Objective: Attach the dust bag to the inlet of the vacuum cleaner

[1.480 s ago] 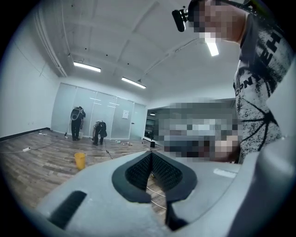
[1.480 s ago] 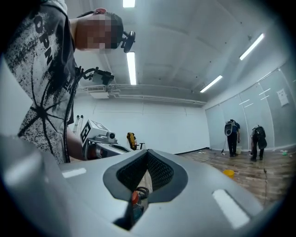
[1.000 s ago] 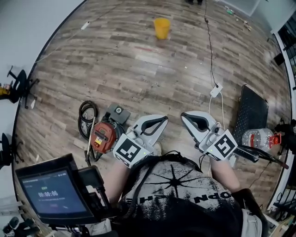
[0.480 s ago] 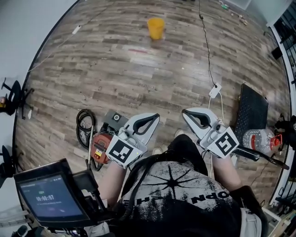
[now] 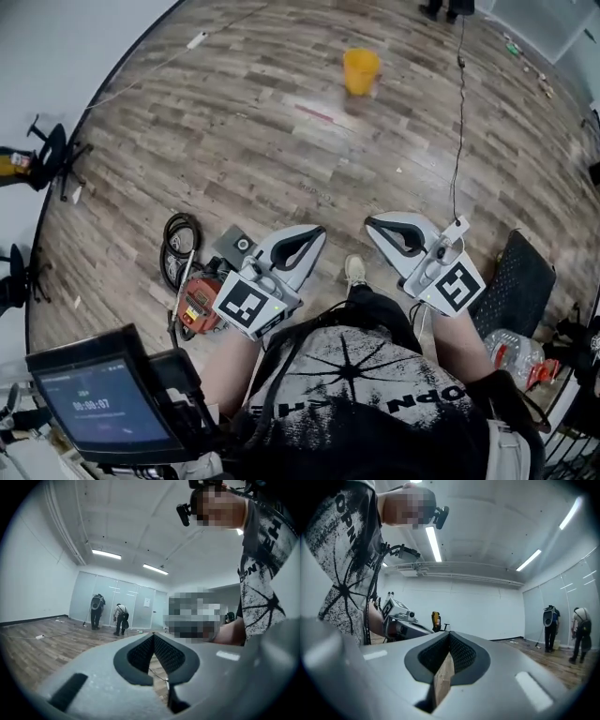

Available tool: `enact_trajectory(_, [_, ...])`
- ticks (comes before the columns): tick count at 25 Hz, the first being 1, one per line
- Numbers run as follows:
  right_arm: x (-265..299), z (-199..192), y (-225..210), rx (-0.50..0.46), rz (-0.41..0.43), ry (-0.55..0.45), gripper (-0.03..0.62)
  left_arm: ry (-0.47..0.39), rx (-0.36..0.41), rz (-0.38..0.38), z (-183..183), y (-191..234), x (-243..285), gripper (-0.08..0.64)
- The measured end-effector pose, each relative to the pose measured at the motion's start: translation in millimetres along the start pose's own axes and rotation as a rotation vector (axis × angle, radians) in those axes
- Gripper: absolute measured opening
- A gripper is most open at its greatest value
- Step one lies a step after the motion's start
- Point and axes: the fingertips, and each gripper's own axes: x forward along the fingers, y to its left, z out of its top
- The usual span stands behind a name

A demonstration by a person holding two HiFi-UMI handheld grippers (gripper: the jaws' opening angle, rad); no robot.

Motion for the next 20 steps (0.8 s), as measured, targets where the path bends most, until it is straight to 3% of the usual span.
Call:
enact_trajectory(5, [2.1,-8.1,-60.0,0.02,0.064,0.038,0.002,0.029,0.004,0.061,9.7,28.3,48.2,-0.005])
enact_trajectory(11, [12.8,-7.1,-95.6,0.023,0.13,0.035,0.002,0.015,0.017,0.137,18.4,54.8,71.5,-0.005])
enact_trajectory(16, [46.2,-15.0,-117.9,0.047,0.215,0.02,0.002,0.005,0.009,0.236,20.7,88.2,69.8,-0.005])
enact_trajectory(20, [96.4,-23.9,-109.5,0.062,0.321,0.037,0.002,-0.027,-0.004,0.339,23.1,123.1,40.3,-0.005])
